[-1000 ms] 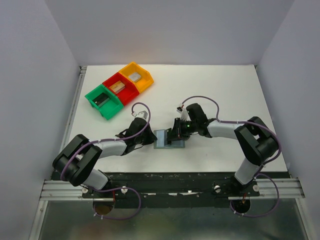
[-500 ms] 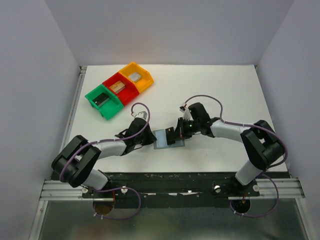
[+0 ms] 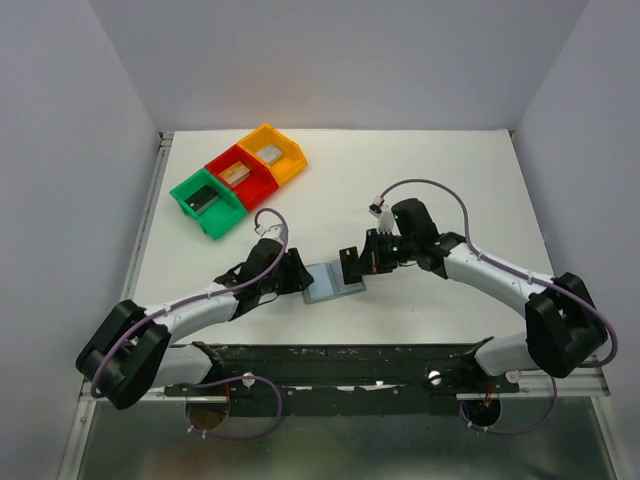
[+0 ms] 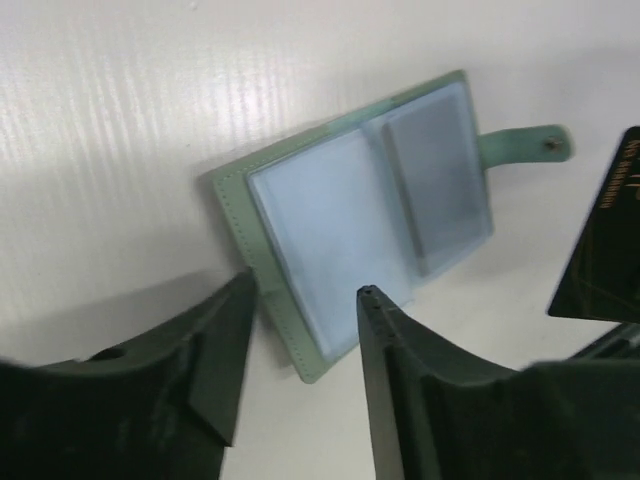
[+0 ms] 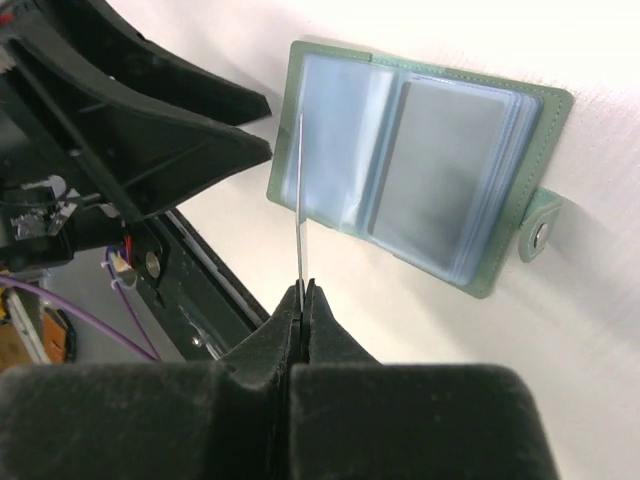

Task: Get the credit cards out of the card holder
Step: Remove the credit card from the card holder, then place the credit card at the center of the board.

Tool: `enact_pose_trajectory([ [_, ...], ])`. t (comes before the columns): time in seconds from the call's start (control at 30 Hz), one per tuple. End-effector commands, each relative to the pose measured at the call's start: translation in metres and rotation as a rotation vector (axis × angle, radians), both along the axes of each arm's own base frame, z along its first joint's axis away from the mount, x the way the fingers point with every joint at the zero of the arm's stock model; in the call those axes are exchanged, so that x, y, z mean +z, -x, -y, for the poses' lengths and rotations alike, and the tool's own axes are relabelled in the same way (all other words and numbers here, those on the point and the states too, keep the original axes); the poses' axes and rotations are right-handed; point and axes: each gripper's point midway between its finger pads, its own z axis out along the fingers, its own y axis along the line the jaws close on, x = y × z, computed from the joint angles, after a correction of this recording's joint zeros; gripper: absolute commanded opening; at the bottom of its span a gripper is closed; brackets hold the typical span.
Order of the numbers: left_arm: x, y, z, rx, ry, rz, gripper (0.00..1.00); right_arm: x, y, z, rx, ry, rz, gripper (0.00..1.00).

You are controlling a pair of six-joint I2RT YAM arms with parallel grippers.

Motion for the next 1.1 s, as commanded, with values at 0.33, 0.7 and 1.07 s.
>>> enact_pose_trajectory([
  [0.33, 0.193, 0.038, 0.036, -0.372, 0.368, 0.474, 0.99, 0.082, 0.09, -0.004, 0.517, -0.029, 0.221, 0.0],
  [0.7, 0.253, 0.112, 0.038, -0.79, 0.463, 0.672, 0.89, 0.121, 0.148, -0.018, 0.778, -0.282, 0.189, 0.0],
  [1.07, 0.252, 0.13, 0.047, -0.971, 0.51, 0.638, 0.67, 0.14, 0.155, -0.02, 0.813, -0.345, 0.214, 0.0],
])
